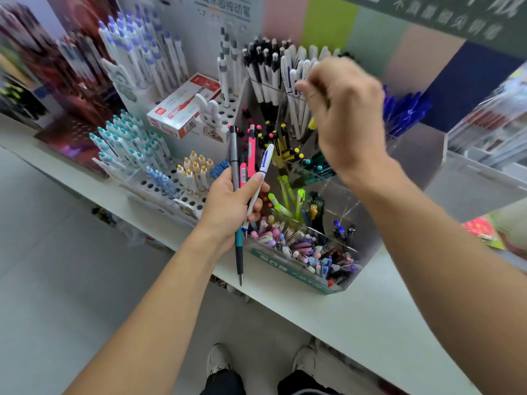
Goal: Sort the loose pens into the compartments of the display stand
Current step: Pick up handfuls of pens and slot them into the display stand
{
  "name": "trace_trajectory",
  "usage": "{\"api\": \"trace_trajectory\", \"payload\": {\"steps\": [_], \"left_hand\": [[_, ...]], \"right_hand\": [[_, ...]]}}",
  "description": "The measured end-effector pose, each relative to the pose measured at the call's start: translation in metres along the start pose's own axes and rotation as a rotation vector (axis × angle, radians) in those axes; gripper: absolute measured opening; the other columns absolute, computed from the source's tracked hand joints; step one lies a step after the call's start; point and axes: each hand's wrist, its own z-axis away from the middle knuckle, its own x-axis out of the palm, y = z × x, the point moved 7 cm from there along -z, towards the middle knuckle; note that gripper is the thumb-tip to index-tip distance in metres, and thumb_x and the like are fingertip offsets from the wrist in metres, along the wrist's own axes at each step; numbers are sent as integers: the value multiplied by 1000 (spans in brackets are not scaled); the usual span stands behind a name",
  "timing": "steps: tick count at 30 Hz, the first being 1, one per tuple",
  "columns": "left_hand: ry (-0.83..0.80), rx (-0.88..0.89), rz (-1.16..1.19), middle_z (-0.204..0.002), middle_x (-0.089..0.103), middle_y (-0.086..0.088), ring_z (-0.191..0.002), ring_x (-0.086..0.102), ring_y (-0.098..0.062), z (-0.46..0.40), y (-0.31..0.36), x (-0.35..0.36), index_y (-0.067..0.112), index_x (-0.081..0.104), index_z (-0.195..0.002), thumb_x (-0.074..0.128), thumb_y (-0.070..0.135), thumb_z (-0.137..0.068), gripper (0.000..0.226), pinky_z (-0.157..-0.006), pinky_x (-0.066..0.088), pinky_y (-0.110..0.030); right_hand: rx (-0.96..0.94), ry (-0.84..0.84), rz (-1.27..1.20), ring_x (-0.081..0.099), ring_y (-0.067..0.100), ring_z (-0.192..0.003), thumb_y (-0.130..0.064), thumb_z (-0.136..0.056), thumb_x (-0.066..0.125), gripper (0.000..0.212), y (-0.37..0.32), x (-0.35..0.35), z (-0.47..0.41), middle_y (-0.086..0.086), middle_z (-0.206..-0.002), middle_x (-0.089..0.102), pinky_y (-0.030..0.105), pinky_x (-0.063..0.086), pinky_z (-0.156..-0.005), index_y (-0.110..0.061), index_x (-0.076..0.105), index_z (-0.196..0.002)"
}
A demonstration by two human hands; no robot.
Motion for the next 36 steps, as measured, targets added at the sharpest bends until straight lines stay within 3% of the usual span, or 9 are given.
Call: {"api": "trace_trajectory", "payload": {"steps": [3, 9, 13, 16, 21, 26, 30, 32, 36], "left_hand": [[2, -17, 16, -75, 64, -1, -53, 48, -11, 1, 0, 0, 12, 57, -105, 60, 15, -100, 6, -42, 38, -21], [-13, -31, 19, -75, 64, -1, -54, 48, -12, 1, 0, 5, 10, 55, -106, 60, 15, -100, 9, -41, 38, -21], [-47, -35, 14, -75, 66, -1, -54, 50, -11, 2, 0, 10, 10, 56, -109, 60, 16, -100, 12, -41, 39, -20], [-55, -25, 29, -75, 67, 0, -53, 51, -10, 2, 2, 14, 9, 56, -110, 61, 16, -99, 13, -41, 39, -20], [-112, 16, 63, -78, 65, -2, -53, 50, -11, -1, 13, 26, 12, 57, -109, 62, 17, -99, 12, -40, 38, -20], [-95, -42, 190, -74, 66, 1, -51, 49, -8, -2, 17, 27, 12, 53, -103, 55, 20, -102, 8, -37, 36, -16], [-59, -60, 128, -72, 50, 3, -47, 35, -5, -5, 14, 15, 13, 46, -103, 52, 19, -105, 7, -36, 27, -14], [-88, -78, 109, -71, 50, 4, -47, 33, -5, -4, 13, 16, 14, 47, -105, 52, 20, -104, 8, -36, 27, -13], [-143, -106, 126, -72, 52, 4, -47, 33, -6, -3, 15, 23, 15, 49, -99, 53, 20, -104, 8, -36, 27, -13]], "right_hand": [[-31, -144, 53, 59, 27, -70, -24, -97, 62, 24, 9, 39, 13, 10, -81, 64, 44, 51, -63, -3, 63, -85], [26, -555, 137, 58, 34, -88, -29, -105, 51, 27, 13, 79, 29, 13, -93, 62, 44, 46, -74, -5, 60, -96], [78, -825, 182, 56, 31, -86, -32, -109, 35, 34, 20, 84, 41, 4, -84, 52, 40, 42, -70, -14, 51, -85], [125, -716, 56, 56, 28, -86, -28, -108, 35, 36, 22, 65, 36, 8, -90, 59, 43, 47, -78, -6, 62, -95], [301, -642, -215, 55, 5, -61, -40, -97, 64, 27, 13, 38, 30, -4, -71, 65, 21, 45, -60, -15, 71, -88], [411, -503, -472, 63, 11, -56, -17, -96, 68, 7, 16, 3, 11, 0, -70, 68, 29, 53, -55, -12, 66, -92], [173, -20, -170, 68, 15, -73, -33, -96, 63, 18, 19, -69, -35, -1, -84, 70, 30, 54, -66, -16, 68, -96], [99, -27, -13, 64, 17, -81, -38, -96, 60, 25, 21, -67, -47, -1, -91, 69, 31, 53, -76, -15, 69, -98], [-35, -217, 57, 59, 7, -84, -22, -94, 68, 16, 9, -29, -48, -6, -96, 64, 3, 41, -74, -8, 70, -103]]}}
